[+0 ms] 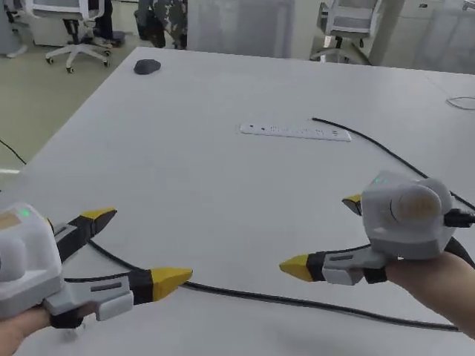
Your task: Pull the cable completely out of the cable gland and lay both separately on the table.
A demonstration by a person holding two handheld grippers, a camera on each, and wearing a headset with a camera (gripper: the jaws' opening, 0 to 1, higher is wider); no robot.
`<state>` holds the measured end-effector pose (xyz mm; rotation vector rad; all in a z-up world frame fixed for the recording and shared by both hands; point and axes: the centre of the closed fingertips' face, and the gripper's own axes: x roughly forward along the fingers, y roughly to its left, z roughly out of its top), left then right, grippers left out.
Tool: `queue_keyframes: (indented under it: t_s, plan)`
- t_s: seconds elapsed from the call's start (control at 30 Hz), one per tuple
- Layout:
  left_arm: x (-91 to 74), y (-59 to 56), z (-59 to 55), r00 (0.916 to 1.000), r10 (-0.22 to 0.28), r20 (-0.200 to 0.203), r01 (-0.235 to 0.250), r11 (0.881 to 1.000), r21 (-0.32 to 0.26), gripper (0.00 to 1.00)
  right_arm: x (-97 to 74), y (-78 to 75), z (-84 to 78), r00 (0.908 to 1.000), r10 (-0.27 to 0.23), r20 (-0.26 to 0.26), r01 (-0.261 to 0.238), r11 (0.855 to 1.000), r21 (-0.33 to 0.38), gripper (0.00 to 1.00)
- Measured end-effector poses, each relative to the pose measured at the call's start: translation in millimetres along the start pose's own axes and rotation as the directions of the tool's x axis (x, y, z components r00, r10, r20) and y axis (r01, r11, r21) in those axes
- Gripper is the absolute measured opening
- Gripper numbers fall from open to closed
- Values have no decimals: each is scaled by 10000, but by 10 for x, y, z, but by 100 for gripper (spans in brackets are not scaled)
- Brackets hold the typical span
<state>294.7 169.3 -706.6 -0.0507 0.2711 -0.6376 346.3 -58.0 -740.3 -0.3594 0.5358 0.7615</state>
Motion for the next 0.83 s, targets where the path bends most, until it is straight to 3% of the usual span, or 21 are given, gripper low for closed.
queue_keyframes:
  t_s: [0.2, 0.37, 0.47, 0.63, 0.73, 0.83]
  plan:
    - [180, -137, 72, 9993, -269, -275, 274, 9994, 192, 99, -330, -321, -278, 9984, -537, -155, 543, 9977, 417, 99]
    - [269, -244, 133, 9979, -478, -438, 498, 9977, 455, 99, -562, -542, -540, 9924, -879, -867, 845, 9955, -417, 99]
    - [304, -275, 159, 9974, -520, -504, 545, 9973, 487, 99, -651, -623, -579, 9920, -948, -838, 928, 9953, -278, 99]
    - [335, -302, 138, 9961, -568, -679, 591, 9977, 322, 99, -692, -623, -599, 9922, -1000, -746, 998, 9950, -65, 99]
    - [334, -343, 111, 9937, -654, -915, 705, 9960, 544, 99, -674, -563, -640, 9945, -722, -757, 727, 9973, 37, 100]
    - [341, -376, 140, 9938, -714, -854, 764, 9954, 572, 99, -659, -551, -682, 9942, -695, -822, 698, 9976, 0, 100]
